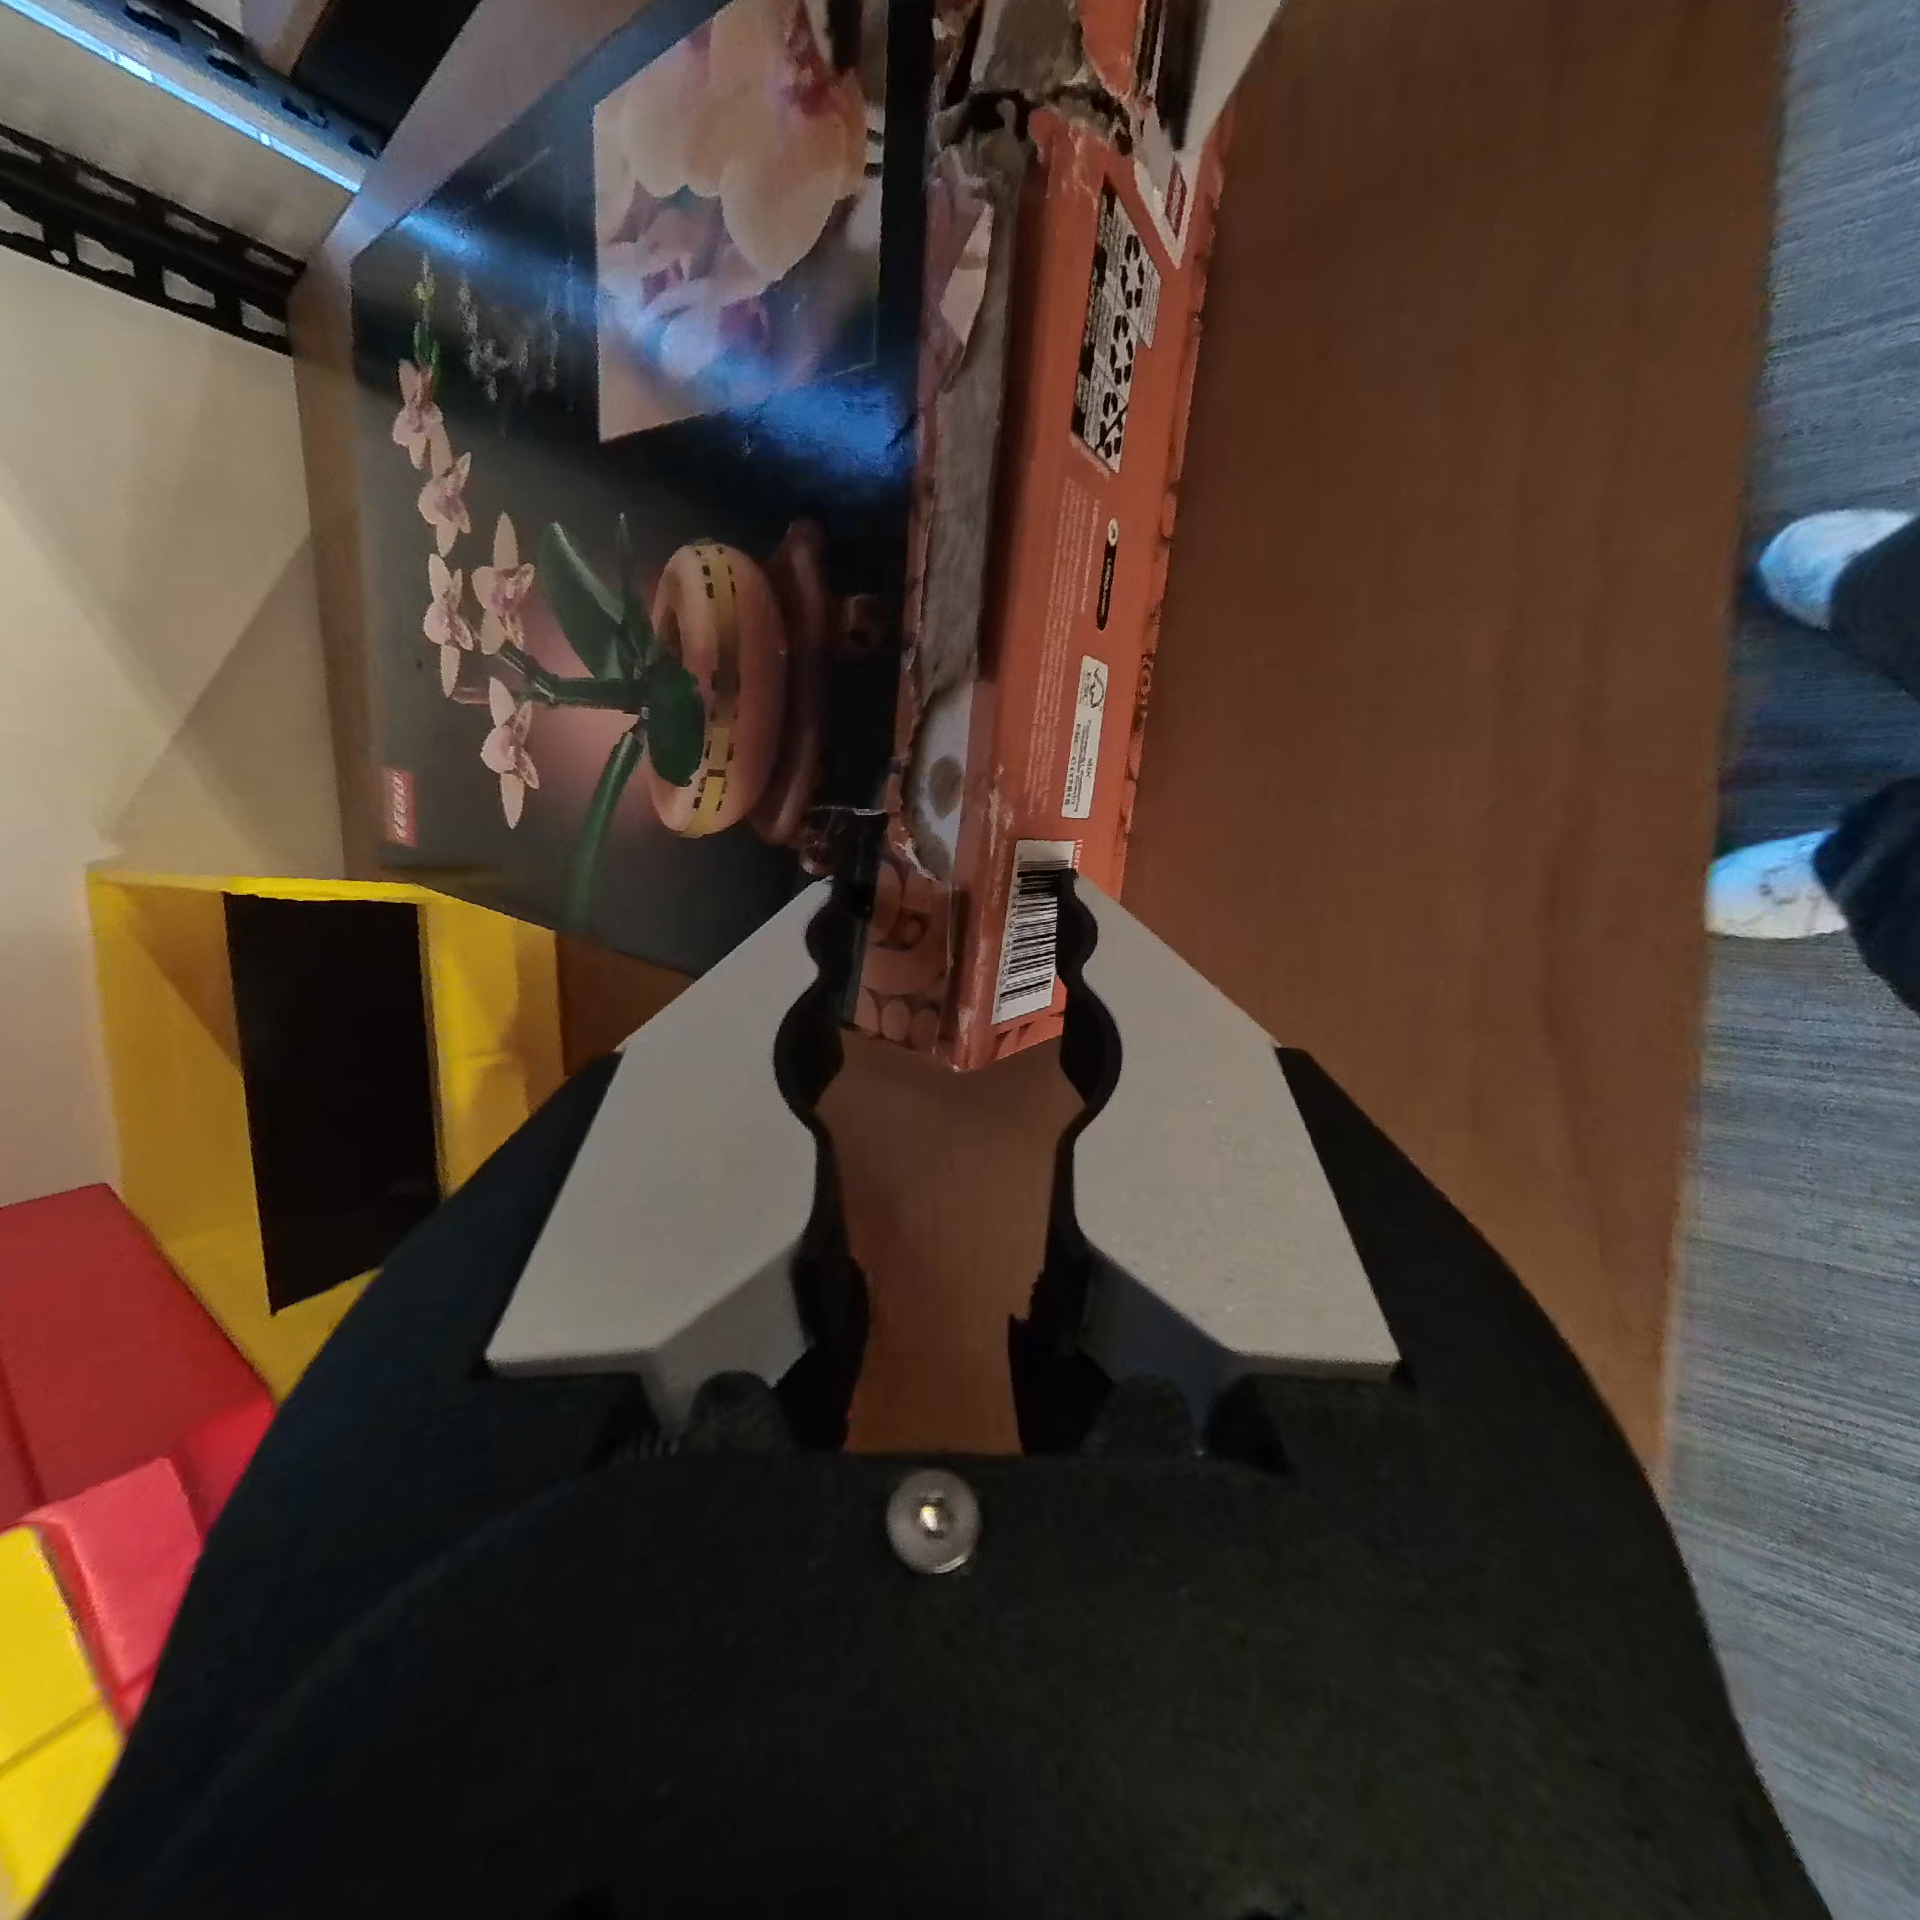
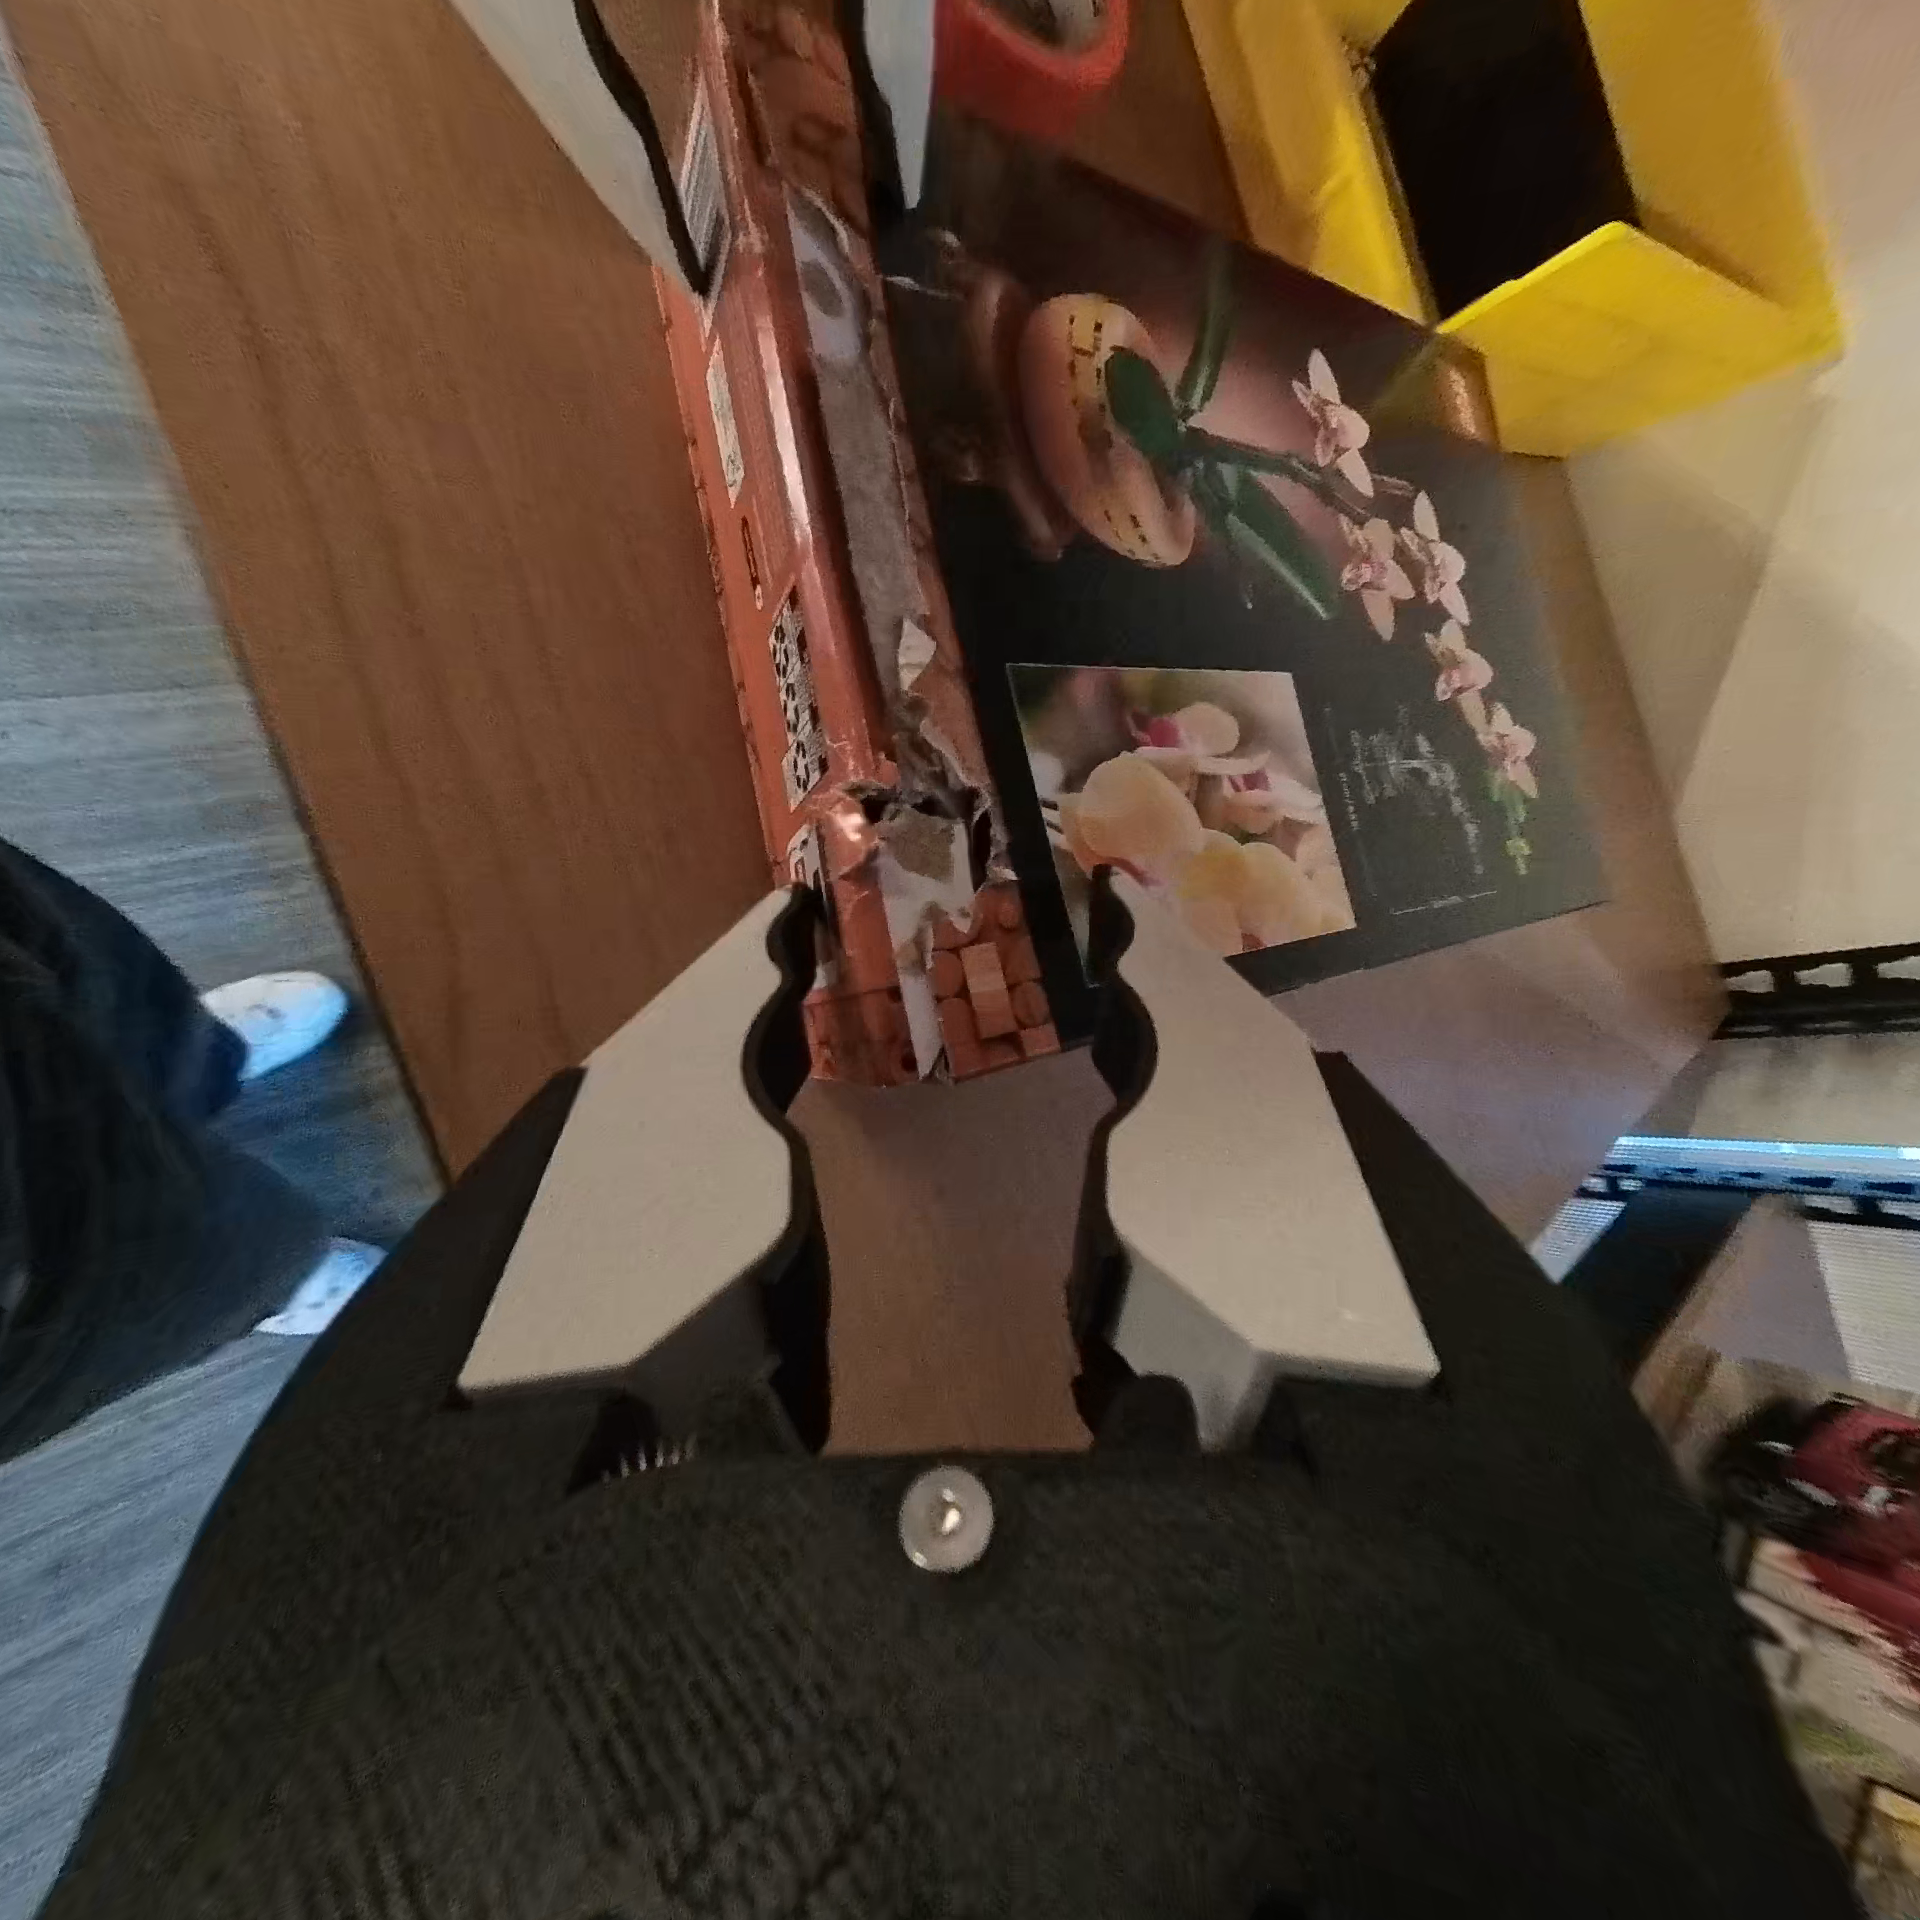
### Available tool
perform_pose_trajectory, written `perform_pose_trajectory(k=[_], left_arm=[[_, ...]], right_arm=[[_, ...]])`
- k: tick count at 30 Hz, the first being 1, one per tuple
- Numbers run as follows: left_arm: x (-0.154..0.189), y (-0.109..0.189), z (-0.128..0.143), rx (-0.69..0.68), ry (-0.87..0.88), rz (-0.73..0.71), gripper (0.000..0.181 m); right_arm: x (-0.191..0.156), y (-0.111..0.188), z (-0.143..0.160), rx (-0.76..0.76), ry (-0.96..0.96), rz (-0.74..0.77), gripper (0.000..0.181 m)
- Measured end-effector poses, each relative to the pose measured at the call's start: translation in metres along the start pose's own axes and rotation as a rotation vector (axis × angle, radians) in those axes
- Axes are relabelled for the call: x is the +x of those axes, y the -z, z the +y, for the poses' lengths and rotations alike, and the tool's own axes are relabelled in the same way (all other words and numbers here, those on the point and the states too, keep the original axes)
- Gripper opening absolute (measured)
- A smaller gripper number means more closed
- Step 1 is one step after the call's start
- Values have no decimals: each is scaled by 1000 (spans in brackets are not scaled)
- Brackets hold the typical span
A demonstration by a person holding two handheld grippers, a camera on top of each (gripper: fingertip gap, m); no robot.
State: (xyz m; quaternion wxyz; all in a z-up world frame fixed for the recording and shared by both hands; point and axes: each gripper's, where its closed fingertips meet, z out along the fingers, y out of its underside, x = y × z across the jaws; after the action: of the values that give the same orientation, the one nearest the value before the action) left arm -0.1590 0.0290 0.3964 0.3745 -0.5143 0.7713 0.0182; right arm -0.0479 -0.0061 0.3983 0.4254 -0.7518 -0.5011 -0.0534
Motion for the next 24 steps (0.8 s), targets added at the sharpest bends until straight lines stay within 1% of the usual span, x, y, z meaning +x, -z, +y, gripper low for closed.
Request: perform_pose_trajectory(k=[1, 4, 7, 9, 12, 16, 18, 21, 24], left_arm=[[5, 3, -2, 8, 19, 5, 37], [20, 13, -9, 16, 48, 6, 36], [39, 24, -22, 31, 77, 11, 36], [45, 27, -27, 16, 82, -20, 36], [45, 26, -28, -1, 119, -90, 37], [44, 25, -30, 43, 220, -127, 38], [44, 25, -31, 57, 252, -144, 39], [44, 24, -34, 91, 308, -154, 39], [43, 24, -35, 117, 323, -162, 39]], right_arm=[[-4, 3, 0, 5, -15, -15, 52], [-16, 14, 0, 20, -7, -22, 50], [-30, 29, 4, 27, 8, -34, 48], [-32, 32, 7, 34, -1, -42, 47], [-31, 32, 7, 52, -20, -61, 47], [-32, 33, 6, 93, 9, -65, 50], [-33, 35, 5, 109, -23, -87, 53], [-30, 37, 5, 101, -93, -146, 49], [-27, 36, 7, 77, -85, -171, 46]])
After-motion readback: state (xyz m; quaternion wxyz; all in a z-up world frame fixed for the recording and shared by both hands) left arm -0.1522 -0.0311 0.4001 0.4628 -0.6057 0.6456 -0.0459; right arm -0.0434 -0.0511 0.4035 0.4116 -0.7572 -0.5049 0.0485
